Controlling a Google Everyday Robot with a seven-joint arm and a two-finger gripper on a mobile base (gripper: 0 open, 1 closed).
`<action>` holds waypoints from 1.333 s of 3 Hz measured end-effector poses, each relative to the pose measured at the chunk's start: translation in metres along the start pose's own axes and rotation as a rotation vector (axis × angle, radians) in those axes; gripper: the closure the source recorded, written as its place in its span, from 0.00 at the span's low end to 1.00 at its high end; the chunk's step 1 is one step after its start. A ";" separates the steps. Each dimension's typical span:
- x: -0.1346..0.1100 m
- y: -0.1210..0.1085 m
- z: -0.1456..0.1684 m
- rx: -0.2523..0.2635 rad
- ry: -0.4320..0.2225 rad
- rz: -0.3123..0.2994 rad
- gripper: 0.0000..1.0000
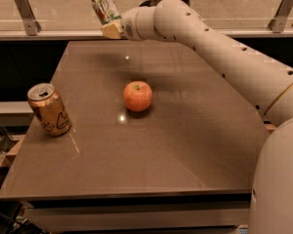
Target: Place 7up can upright
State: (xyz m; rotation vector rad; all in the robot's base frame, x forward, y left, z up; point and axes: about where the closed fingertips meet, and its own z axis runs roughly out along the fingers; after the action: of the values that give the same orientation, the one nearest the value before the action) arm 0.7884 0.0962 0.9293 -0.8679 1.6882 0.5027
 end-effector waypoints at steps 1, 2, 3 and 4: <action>0.009 -0.001 0.008 -0.041 -0.030 0.004 1.00; 0.021 -0.002 0.015 -0.079 -0.058 0.032 1.00; 0.034 -0.002 0.021 -0.109 -0.086 0.061 1.00; 0.045 -0.002 0.024 -0.136 -0.126 0.094 1.00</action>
Offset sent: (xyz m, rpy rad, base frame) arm 0.0132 -0.0017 -0.0400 0.1307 0.0228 0.1035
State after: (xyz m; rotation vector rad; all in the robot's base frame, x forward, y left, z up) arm 0.8004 0.0991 0.8799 -0.8390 1.5989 0.7291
